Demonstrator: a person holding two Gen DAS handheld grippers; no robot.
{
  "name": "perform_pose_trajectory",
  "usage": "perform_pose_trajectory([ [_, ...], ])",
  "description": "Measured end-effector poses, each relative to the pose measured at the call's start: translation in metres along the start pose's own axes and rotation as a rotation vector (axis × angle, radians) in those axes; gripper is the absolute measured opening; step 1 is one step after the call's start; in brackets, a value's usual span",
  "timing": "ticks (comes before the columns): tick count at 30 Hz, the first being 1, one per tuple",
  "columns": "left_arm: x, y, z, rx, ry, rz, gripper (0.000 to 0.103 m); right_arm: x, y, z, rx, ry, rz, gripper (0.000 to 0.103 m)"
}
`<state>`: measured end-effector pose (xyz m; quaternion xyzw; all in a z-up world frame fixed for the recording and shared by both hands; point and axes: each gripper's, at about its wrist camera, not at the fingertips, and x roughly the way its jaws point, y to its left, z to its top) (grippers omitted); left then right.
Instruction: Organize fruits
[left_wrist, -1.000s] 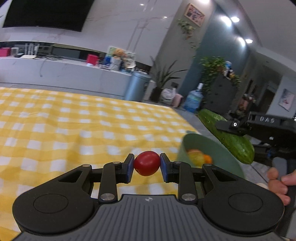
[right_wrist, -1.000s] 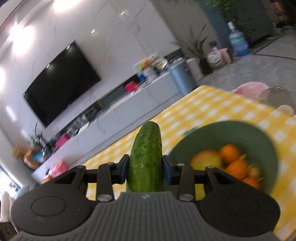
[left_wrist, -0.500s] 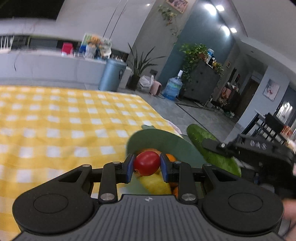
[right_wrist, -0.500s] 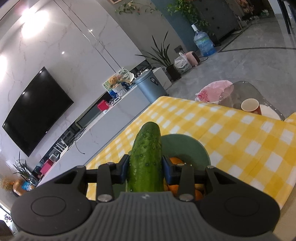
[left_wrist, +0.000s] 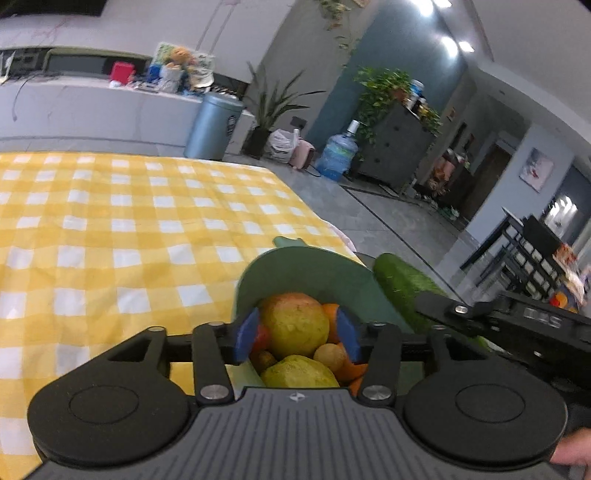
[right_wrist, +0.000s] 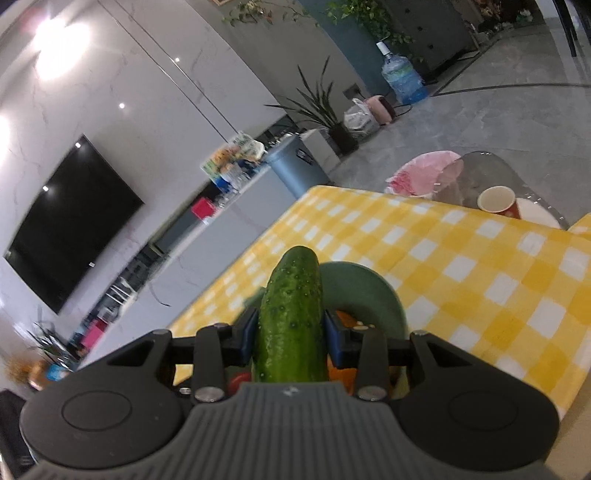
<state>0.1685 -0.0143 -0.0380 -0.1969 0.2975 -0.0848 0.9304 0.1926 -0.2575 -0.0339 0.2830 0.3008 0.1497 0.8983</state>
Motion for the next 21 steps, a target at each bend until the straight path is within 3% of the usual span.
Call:
perform_pose_trajectory([
  [8,-0.012,-0.02,-0.006,0.102,-0.009,0.058,0.065,0.019,0.009,-0.008,-0.04,0.058,-0.039,0.035],
  [14,-0.012,-0.026,-0.009,0.145,0.001,0.109,0.07,0.031,0.012,-0.009,-0.068,0.097,-0.143,0.035],
  [18,-0.011,-0.026,-0.01,0.164,0.026,0.15,0.07,0.024,0.017,-0.006,-0.091,0.037,-0.195,0.038],
  [21,-0.016,-0.029,-0.01,0.167,0.031,0.159,0.07,0.014,0.021,-0.001,-0.109,-0.008,-0.2,0.051],
])
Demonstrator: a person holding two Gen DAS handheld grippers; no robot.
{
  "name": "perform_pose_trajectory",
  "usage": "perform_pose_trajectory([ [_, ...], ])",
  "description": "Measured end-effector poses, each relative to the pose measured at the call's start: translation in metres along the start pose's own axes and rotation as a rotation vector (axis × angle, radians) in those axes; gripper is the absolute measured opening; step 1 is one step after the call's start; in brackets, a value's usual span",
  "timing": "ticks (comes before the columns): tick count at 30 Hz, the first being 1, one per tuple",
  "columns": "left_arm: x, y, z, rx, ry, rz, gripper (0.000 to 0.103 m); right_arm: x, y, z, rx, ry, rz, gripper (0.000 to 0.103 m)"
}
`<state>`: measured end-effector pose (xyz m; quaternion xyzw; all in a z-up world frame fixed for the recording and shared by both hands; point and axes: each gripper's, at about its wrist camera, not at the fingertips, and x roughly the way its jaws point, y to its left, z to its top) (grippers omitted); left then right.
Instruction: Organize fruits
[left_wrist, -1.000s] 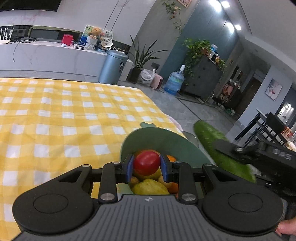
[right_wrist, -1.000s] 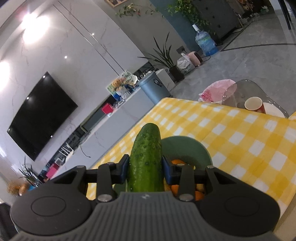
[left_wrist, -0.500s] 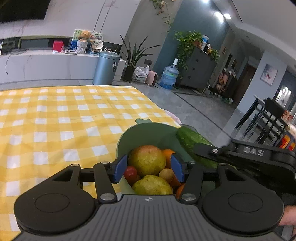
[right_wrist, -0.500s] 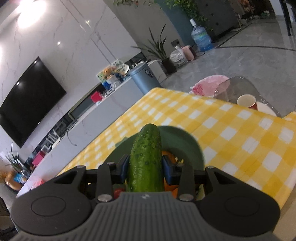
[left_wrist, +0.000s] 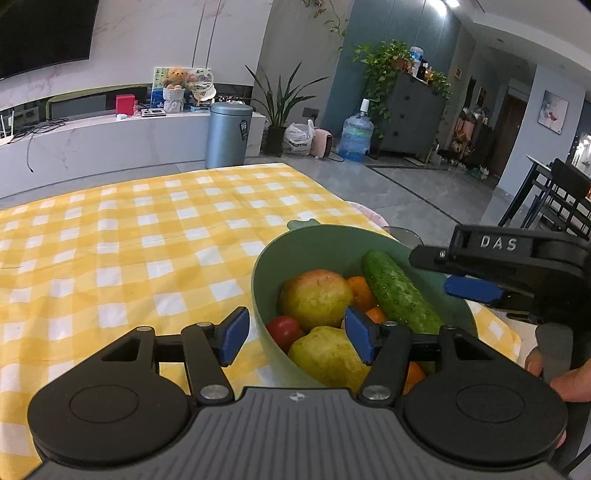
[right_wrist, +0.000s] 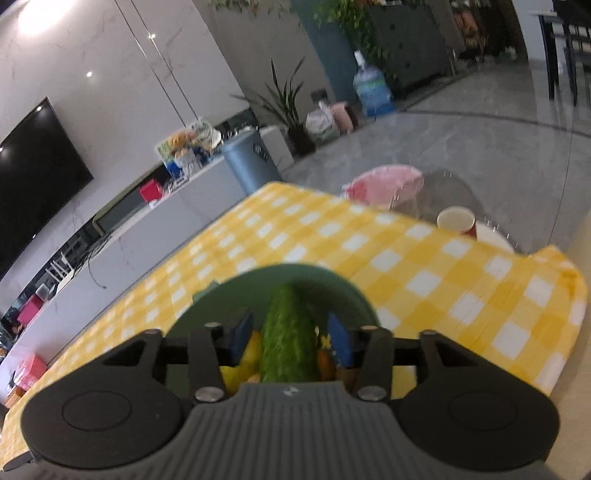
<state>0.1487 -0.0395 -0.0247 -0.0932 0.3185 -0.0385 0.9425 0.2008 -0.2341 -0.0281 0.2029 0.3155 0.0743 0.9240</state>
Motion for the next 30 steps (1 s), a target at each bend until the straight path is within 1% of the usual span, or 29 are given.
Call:
perform_pose_trajectory([
  [2,-0.007,-0.002,0.001,-0.004,0.001,0.01,0.07,-0.005,0.0,0.001,-0.008,-0.005,0.008,0.059],
  [6,-0.026,-0.007,0.005,-0.005,0.005,0.042,0.07,-0.014,-0.001,0.001,-0.009,0.004,0.029,0.066],
  [8,-0.036,-0.008,0.008,-0.006,0.012,0.067,0.07,-0.022,-0.001,0.002,0.003,0.0,0.044,0.077],
  [10,-0.047,-0.01,0.01,-0.013,0.016,0.092,0.072,-0.03,0.003,0.002,0.006,0.011,0.066,0.084],
  [13,-0.064,-0.012,0.012,-0.025,0.027,0.133,0.077,-0.042,0.015,0.0,-0.006,0.05,0.113,0.085],
  [15,-0.075,-0.014,0.011,-0.03,0.028,0.157,0.08,-0.051,0.024,-0.004,-0.063,0.07,0.122,0.088],
  [16,-0.079,-0.015,0.011,-0.035,0.032,0.17,0.08,-0.057,0.029,-0.006,-0.101,0.076,0.116,0.091],
  [17,-0.083,-0.015,0.01,-0.045,0.04,0.184,0.08,-0.062,0.032,-0.008,-0.133,0.084,0.107,0.091],
  [18,-0.085,-0.016,0.01,-0.052,0.056,0.197,0.082,-0.067,0.034,-0.012,-0.158,0.096,0.094,0.091],
  [19,-0.084,-0.018,0.009,-0.037,0.093,0.211,0.083,-0.072,0.035,-0.016,-0.176,0.106,0.072,0.093],
  [21,-0.082,-0.026,0.002,0.001,0.13,0.233,0.083,-0.079,0.03,-0.025,-0.185,0.127,0.005,0.094],
  [23,-0.082,-0.031,-0.007,0.004,0.127,0.247,0.083,-0.085,0.018,-0.032,-0.182,0.148,-0.018,0.094],
  [24,-0.082,-0.033,-0.011,-0.007,0.135,0.246,0.083,-0.087,0.013,-0.034,-0.176,0.157,-0.031,0.094],
  [26,-0.081,-0.034,-0.017,-0.038,0.15,0.228,0.083,-0.088,0.005,-0.038,-0.195,0.182,-0.084,0.094],
  [28,-0.081,-0.039,-0.021,-0.037,0.161,0.21,0.083,-0.091,-0.003,-0.041,-0.216,0.179,-0.119,0.094],
  [30,-0.082,-0.045,-0.023,-0.026,0.156,0.213,0.083,-0.093,-0.009,-0.043,-0.231,0.194,-0.134,0.094],
])
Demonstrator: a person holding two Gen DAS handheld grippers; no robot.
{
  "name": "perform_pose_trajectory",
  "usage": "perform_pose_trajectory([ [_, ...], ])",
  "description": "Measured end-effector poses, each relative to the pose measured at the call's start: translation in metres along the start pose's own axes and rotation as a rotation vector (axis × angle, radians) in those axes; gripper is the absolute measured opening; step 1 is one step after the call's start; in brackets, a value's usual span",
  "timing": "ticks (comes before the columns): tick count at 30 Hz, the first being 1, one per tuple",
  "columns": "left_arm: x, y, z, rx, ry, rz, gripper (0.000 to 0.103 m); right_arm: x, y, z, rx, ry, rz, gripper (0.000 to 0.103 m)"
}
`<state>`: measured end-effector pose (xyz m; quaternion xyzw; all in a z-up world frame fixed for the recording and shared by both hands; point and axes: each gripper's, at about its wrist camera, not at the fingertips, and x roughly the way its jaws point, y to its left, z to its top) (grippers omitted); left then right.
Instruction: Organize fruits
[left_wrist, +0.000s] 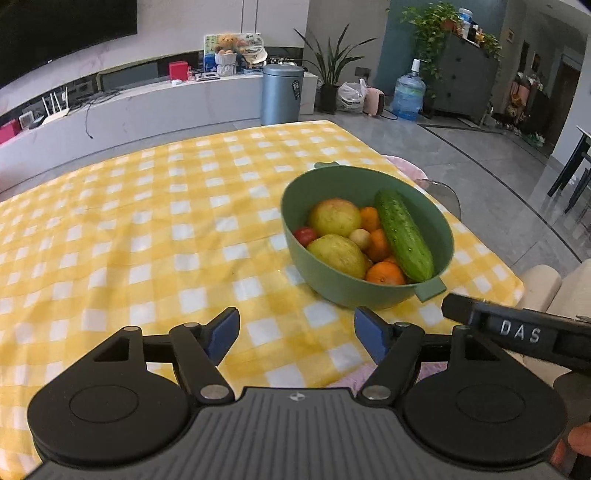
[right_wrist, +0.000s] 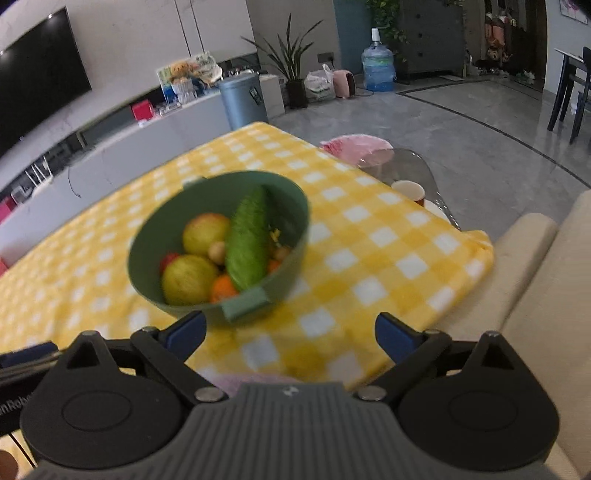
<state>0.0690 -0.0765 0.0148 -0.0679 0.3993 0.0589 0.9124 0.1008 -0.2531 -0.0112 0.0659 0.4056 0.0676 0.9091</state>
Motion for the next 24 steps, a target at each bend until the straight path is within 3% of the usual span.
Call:
perform_pose_trajectory([
  [10,-0.008,-0.015,-0.003,0.014,-0.041,0.022,0.083,0.0,-0.003,-0.012,-0.068,0.035,-0.012,0.094],
  [14,-0.011,-0.018,-0.004,0.013,-0.086,0.095,0.083,0.001,0.004,-0.013,-0.098,0.062,-0.005,0.094],
  [24,-0.009,-0.017,-0.004,0.003,-0.066,0.069,0.083,-0.003,0.024,-0.019,-0.162,0.073,0.028,0.094],
])
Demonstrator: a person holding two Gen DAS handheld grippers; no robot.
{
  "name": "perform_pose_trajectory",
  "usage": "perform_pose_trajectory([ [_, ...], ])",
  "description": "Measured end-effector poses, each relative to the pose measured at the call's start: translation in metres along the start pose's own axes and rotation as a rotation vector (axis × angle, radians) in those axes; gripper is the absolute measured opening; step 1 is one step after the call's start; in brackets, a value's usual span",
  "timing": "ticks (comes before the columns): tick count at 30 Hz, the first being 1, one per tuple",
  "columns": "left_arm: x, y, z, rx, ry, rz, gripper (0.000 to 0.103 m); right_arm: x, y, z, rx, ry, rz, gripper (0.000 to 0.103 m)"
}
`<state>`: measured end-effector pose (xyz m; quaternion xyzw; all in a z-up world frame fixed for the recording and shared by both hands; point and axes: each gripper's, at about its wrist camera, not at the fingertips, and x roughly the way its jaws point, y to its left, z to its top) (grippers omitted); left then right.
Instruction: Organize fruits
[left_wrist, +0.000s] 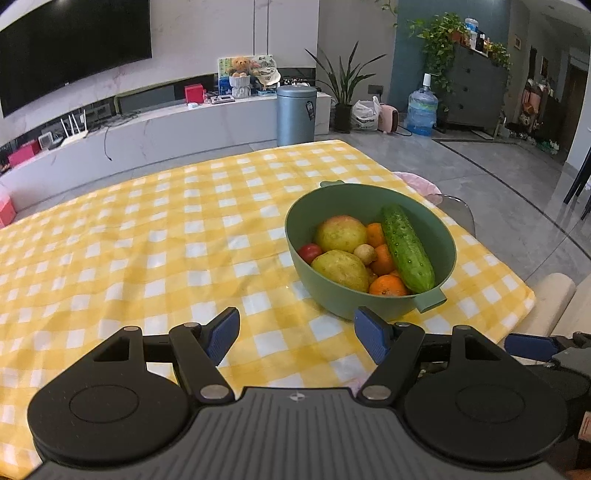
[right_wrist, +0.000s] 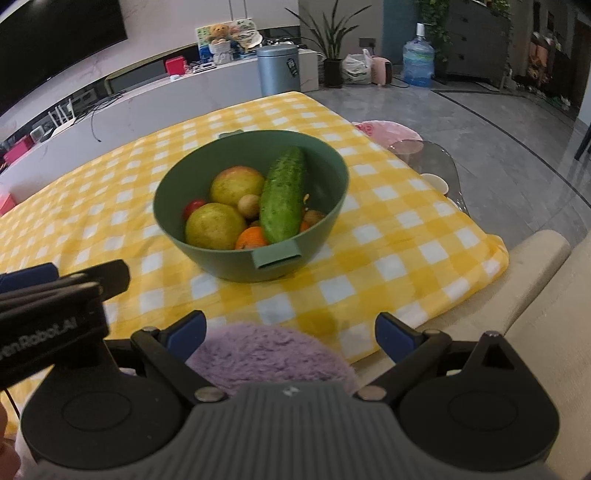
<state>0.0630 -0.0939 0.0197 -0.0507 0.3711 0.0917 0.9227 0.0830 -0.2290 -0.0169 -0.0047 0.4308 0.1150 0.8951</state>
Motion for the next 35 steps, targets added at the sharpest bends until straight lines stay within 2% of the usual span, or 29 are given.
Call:
perform_pose_trajectory([
  [9,-0.002,0.008,-0.001,-0.046,-0.007,-0.018,0.083,-0.006,0.008,0.001,-0.01,-0.013,0.014,0.094],
  [19,-0.005,0.009,-0.001,-0.047,-0.01,-0.028,0.083,-0.014,0.021,0.001,-0.063,-0.036,-0.005,0.094],
  [28,-0.005,0.013,-0.001,-0.075,0.014,-0.06,0.083,-0.018,0.025,0.0,-0.072,-0.042,-0.008,0.094],
  [35,-0.008,0.012,-0.001,-0.068,0.007,-0.057,0.082,-0.02,0.028,0.0,-0.08,-0.049,-0.005,0.094],
])
